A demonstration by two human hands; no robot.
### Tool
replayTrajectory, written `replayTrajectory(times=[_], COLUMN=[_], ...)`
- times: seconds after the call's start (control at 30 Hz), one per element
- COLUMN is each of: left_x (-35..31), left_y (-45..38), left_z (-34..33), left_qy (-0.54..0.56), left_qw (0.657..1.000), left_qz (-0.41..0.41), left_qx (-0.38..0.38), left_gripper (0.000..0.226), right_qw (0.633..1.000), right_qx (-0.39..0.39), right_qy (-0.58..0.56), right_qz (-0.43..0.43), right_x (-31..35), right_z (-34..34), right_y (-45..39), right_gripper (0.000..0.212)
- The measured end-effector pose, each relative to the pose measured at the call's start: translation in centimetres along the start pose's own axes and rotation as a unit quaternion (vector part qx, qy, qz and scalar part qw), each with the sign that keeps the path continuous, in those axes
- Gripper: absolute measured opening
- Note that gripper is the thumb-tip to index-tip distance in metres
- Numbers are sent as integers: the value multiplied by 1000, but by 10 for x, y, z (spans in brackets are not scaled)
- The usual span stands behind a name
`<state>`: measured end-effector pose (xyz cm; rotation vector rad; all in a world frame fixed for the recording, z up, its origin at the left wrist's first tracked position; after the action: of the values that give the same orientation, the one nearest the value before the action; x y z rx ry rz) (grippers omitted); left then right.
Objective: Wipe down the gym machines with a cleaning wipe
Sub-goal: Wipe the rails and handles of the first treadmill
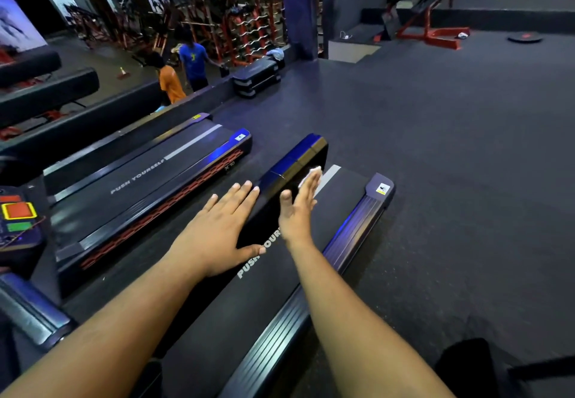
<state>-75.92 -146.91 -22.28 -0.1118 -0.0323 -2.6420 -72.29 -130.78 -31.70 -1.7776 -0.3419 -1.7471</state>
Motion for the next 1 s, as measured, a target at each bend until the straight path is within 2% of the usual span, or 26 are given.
replayTrajectory(times=[0.07, 0.13, 0.27, 0.33, 0.43, 0.5, 0.53, 0.6, 0.67, 0.73, 0.77, 0.9, 1.0], left_x=[1, 1, 2, 1, 0, 0, 0, 1, 2, 3, 4, 4, 5], left_y=[0, -1, 0, 0, 0, 0, 0, 0, 2, 4, 8, 23, 31], left_z=[-1, -2, -3, -1, -1, 0, 0, 0, -1, -2, -1, -1, -1], left_qy=[1, 12, 19, 22, 14, 14, 14, 11, 11, 9, 5, -16, -29], left_qw=[1000, 1000, 1000, 1000, 1000, 1000, 1000, 1000, 1000, 1000, 1000, 1000, 1000], left_qz=[0, -2, -3, -3, -4, -4, -4, 0, 4, 5, 4, -7, -7], left_qx=[-1, -8, -7, -6, 4, 1, -1, -2, -1, -5, -6, 5, 4], left_gripper=[111, 112, 113, 113, 112, 112, 112, 112, 111, 110, 109, 109, 109], right_qw=[999, 999, 991, 982, 984, 973, 961, 926, 891, 872, 874, 921, 898], right_qx=[-18, -22, 30, 58, 35, 43, 62, 112, 158, 177, 175, 123, 149], right_qy=[-5, 7, 95, 128, 158, 218, 260, 324, 339, 329, 325, 301, 312], right_qz=[-47, -43, 92, 128, 80, 56, 72, 159, 259, 316, 317, 215, 273], right_x=[5, 18, 25, 13, 10, 24, 34, 54, 61, 55, 52, 50, 60], right_z=[7, 11, 2, 5, 23, 34, 33, 23, 13, 20, 26, 37, 16], right_y=[-24, -40, -8, 12, -16, -45, -52, -44, -19, -7, -9, -33, -8], right_gripper=[131, 132, 121, 118, 114, 106, 98, 79, 65, 57, 56, 58, 56])
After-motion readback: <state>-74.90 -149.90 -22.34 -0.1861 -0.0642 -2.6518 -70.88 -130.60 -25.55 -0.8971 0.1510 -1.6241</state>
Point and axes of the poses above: each hand's wrist, its own y-axis away from the middle knuckle, its own z-axis out of the back of the hand, x = y × z, the point moved 4 cm from there along -y, towards the middle knuckle, and after that the axes turned 1 degree about -y, right-handed, at the moved point
